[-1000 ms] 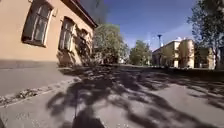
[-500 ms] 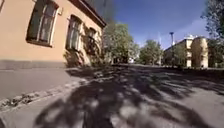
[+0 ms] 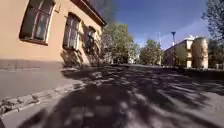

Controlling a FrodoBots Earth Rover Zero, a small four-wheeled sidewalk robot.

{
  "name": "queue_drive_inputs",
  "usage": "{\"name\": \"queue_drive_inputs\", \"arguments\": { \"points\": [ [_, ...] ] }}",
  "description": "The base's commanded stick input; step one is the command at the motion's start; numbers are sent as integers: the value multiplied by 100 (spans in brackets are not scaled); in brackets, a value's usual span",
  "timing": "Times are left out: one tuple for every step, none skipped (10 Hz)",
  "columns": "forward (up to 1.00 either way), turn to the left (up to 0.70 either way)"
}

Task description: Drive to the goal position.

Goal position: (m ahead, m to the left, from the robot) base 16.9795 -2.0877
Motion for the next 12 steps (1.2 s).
{"name": "queue_drive_inputs", "arguments": {
  "points": [
    [100, 0],
    [100, 0],
    [100, 0],
    [100, 0],
    [100, 0],
    [95, -37],
    [85, -34],
    [85, -34],
    [85, -34],
    [85, -19],
    [85, -5],
    [70, 0]
  ]
}}
